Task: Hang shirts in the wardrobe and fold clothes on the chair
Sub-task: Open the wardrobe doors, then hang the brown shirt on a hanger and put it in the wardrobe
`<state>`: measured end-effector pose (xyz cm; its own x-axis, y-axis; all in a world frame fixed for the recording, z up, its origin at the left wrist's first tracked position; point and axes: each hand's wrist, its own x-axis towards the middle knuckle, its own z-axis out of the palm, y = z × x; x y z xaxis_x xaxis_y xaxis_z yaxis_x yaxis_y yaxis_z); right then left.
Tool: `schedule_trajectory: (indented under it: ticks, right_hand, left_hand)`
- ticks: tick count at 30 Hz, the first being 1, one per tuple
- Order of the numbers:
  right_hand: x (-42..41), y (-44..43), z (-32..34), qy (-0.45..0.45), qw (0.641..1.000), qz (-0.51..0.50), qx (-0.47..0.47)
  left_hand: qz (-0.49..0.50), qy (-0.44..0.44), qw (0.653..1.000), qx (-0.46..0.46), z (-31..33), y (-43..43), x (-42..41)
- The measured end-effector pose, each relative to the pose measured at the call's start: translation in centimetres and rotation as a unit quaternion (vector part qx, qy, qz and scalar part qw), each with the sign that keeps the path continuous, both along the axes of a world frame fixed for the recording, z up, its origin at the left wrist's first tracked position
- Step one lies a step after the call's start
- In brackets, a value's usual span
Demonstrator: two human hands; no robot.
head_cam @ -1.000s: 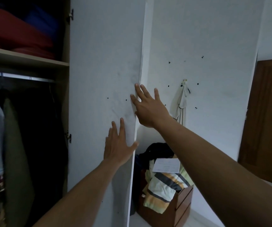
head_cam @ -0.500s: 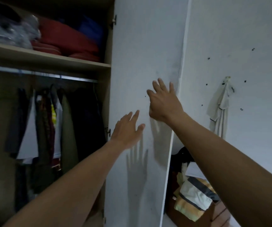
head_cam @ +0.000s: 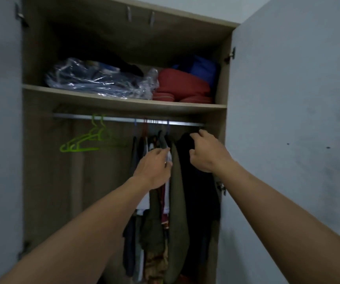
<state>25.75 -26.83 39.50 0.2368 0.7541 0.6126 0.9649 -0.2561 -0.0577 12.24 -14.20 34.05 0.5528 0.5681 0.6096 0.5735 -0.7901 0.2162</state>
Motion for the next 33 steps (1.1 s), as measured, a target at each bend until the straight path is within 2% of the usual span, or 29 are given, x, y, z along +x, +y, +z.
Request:
schedule_trajectory:
  ticks: [11,27,33]
  right_hand:
    - [-5.9,14.8,-1.0,0.048,0.992,0.110,-0.034]
    - [-7.4,35.0,-1.5,0.065,0.972,0.218,-0.065]
    - [-9.5,41.4,-2.5,0.102,0.964,0.236,-0.065]
  left_hand:
    - [0.116,-0.061,0.991,0.005,1.4,11.5,-8.2]
    - [0.212,-0.111,0.971,-0.008,6.8,28.9,-11.5]
    - [0.235,-0.133,0.962,-0.025,8.9,35.6,-13.0]
